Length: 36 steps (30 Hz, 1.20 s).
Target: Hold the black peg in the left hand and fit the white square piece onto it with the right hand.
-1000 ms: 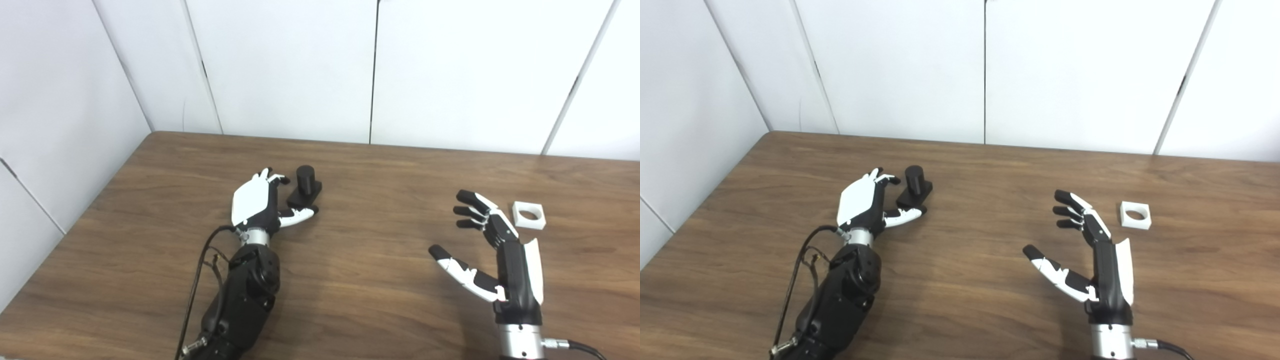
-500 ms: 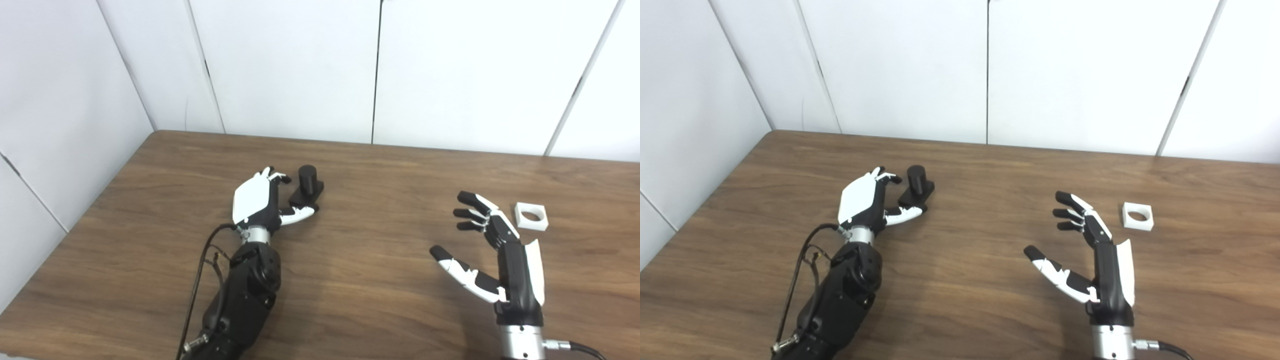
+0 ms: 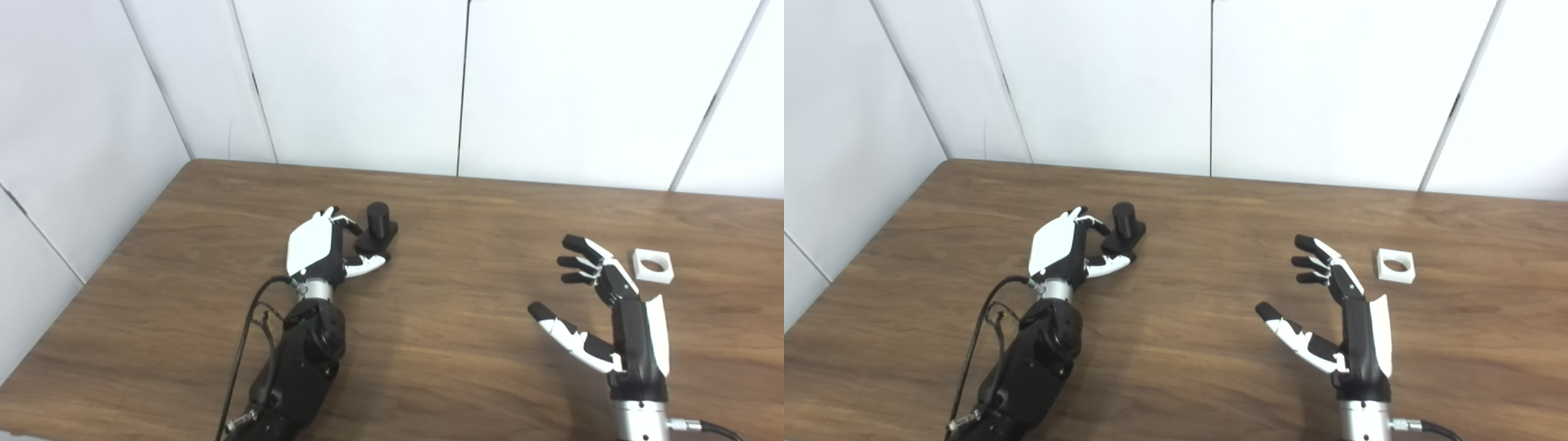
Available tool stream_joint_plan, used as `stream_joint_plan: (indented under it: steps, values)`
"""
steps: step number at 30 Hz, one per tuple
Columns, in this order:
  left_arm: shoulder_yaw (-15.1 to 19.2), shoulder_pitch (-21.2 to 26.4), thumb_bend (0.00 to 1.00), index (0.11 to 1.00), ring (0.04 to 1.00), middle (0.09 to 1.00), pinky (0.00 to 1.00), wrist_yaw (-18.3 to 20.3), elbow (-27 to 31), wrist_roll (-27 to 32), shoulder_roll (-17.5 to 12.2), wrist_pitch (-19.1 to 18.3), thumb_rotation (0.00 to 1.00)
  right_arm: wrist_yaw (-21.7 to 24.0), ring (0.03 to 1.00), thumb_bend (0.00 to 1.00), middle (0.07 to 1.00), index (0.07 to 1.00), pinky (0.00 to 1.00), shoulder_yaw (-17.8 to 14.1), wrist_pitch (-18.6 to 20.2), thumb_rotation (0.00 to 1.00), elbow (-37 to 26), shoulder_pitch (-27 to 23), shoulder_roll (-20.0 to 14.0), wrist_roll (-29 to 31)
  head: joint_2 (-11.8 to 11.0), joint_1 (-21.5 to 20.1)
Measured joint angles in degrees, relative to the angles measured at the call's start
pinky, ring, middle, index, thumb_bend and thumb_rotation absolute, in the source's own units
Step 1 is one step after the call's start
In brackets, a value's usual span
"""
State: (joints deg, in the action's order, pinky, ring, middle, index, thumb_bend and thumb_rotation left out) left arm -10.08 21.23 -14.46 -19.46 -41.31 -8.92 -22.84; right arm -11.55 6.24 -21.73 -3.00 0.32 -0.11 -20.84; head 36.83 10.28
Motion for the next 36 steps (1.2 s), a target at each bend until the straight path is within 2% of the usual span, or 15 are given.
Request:
stream_joint_plan:
  steps: [8, 15, 23, 24, 25, 36]
  values:
    - [-0.1, 0.2, 0.8, 0.583, 0.959, 0.917, 0.88, 0.1, 0.0, 0.4, 0.0, -0.2, 0.34, 0.0, 0.712, 0.62, 0.794, 0.783, 0.61, -0.1, 0.0, 0.26, 0.0, 0.0, 0.0, 0.0, 0.1, 0.1]
    - [-0.3, 0.4, 0.78, 0.567, 0.962, 0.906, 0.89, 0.0, -0.1, 0.7, 0.0, -0.3, 0.34, 0.0, 0.717, 0.62, 0.796, 0.783, 0.61, -0.3, -0.5, 0.26, 0.0, 0.0, 0.0, 0.3, 0.1, 0.1]
    - [-0.2, 0.6, 0.77, 0.533, 0.951, 0.889, 0.89, -0.1, -0.1, 1.7, 0.0, 0.3, 0.24, 0.0, 0.718, 0.62, 0.797, 0.78, 0.61, -0.5, -1.0, 0.27, 0.0, 0.0, -0.1, 0.4, 0.2, 0.0]
    - [-0.2, 0.7, 0.6, 0.503, 0.951, 0.887, 0.89, -0.1, -0.1, 1.9, 0.1, 0.5, 0.13, 0.0, 0.72, 0.61, 0.798, 0.781, 0.62, -0.5, -1.0, 0.27, 0.0, 0.0, -0.1, 0.4, 0.2, 0.0]
    - [-0.3, 0.8, 0.55, 0.494, 0.949, 0.883, 0.89, -0.1, -0.1, 2.2, 0.1, 0.6, 0.1, 0.0, 0.72, 0.61, 0.798, 0.78, 0.62, -0.5, -1.0, 0.26, 0.0, 0.0, -0.1, 0.5, 0.2, 0.0]
    - [-0.7, 1.7, 0.52, 0.488, 0.936, 0.865, 0.87, -1.6, -0.7, 3.5, 0.5, 2.3, 0.08, 0.0, 0.715, 0.61, 0.796, 0.775, 0.61, -0.7, -1.2, 0.27, 0.0, 0.1, -0.5, 1.1, 0.3, -0.3]
